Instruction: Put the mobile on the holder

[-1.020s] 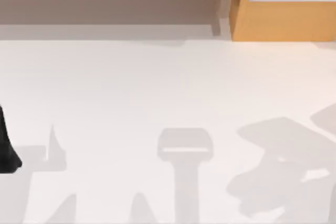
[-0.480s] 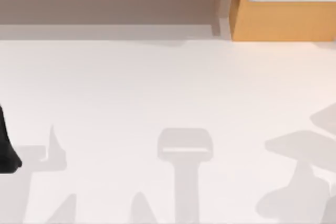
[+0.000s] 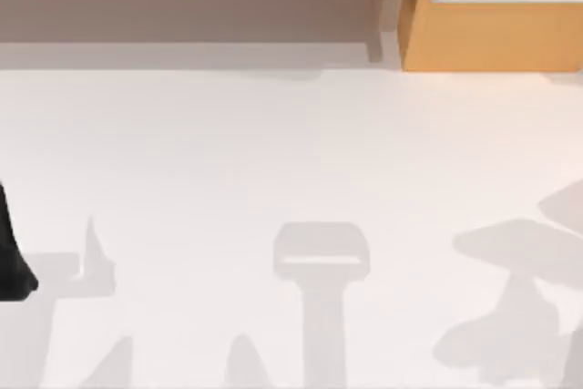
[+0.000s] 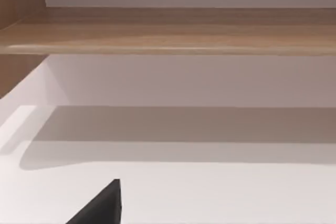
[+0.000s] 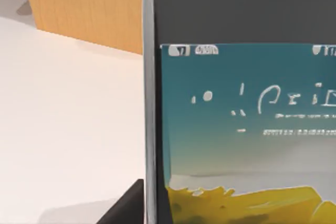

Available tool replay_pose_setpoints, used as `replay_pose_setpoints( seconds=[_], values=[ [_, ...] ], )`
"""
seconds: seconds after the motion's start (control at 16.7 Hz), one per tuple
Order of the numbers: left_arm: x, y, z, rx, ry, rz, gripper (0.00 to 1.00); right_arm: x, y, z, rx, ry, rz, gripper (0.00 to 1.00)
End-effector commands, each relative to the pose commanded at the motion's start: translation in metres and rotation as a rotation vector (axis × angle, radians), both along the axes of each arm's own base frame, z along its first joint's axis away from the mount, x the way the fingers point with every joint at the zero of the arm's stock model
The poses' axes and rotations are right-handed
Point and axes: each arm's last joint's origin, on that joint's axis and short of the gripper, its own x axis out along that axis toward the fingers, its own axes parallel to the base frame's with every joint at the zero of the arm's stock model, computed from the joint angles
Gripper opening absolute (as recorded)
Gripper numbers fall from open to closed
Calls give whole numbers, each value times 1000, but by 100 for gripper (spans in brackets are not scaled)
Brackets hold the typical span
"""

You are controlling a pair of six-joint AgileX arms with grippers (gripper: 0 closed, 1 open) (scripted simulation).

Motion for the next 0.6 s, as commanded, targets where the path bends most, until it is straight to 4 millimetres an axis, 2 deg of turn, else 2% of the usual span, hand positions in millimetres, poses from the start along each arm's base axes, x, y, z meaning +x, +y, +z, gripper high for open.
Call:
replay_pose_setpoints(
  seconds=[0.42, 0.6],
  values=[
    [0, 0, 0, 0, 0, 0, 100, 29, 8, -18, 14, 11, -3, 0],
    [0, 0, 0, 0, 0, 0, 100, 33, 8, -21, 25, 11, -1, 0]
  ],
)
